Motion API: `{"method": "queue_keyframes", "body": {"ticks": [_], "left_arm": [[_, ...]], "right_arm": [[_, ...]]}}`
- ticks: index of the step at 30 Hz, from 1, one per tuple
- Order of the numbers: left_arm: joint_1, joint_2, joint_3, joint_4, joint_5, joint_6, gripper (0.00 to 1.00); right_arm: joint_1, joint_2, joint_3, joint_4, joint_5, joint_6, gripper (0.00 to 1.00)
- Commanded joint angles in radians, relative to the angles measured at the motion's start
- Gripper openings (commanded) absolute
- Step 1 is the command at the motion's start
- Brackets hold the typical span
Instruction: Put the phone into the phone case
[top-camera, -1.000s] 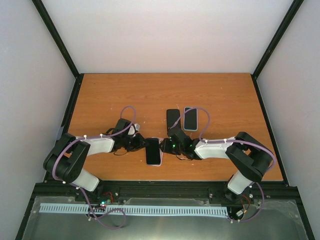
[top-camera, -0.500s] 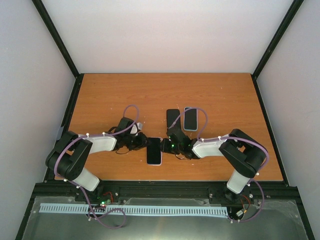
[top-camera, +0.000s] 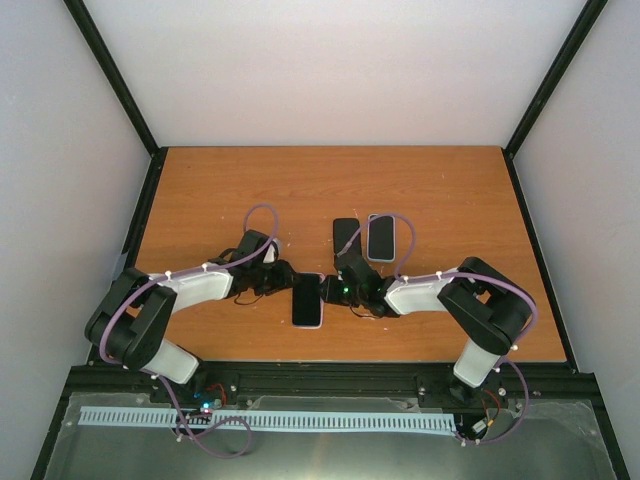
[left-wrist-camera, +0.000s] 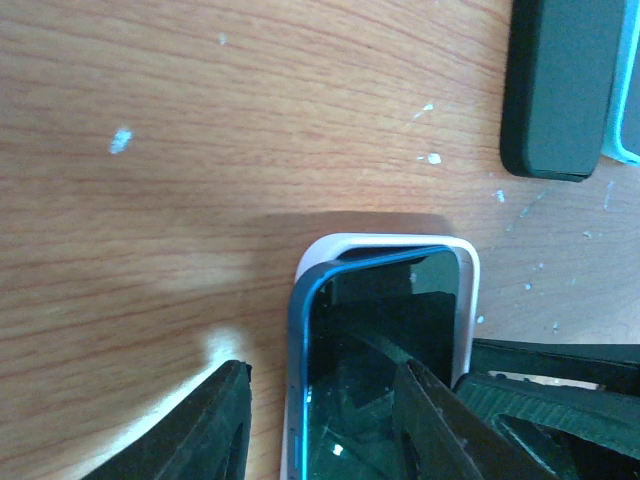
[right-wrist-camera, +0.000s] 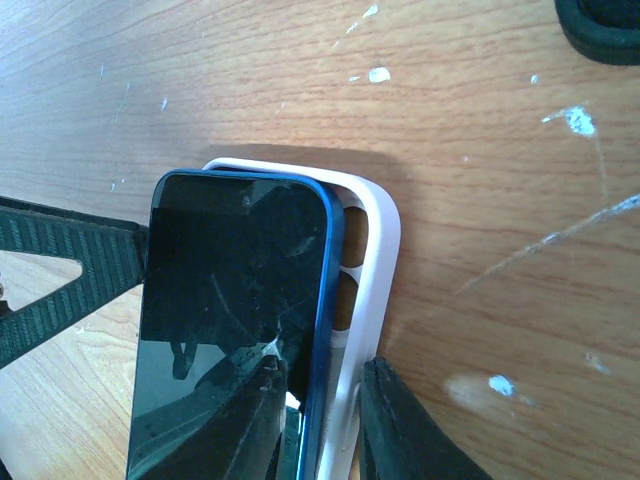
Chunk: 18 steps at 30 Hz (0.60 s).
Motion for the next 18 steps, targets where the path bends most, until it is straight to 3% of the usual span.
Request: {"method": "queue_keyframes", "body": {"ticks": [1,9,18], "left_arm": [[-0.006,0.014,0.028,-0.007,-0.01,0.034,0.33],[-0.009,0.051,0.026,0.086,0.1,0.055,0.18],[-0.032,0.098,0.029,0.147,0.17,0.031,0.17]], "right_arm": [[-0.008,-0.011,0.0,0.038,-0.011,-0.015,0.22],[-0.014,0.014,0.011,0.07,-0.046,-0.027,0.24],[-0.016,0.022,0.031,0.086,-0.06,-0.049,0.24]]}}
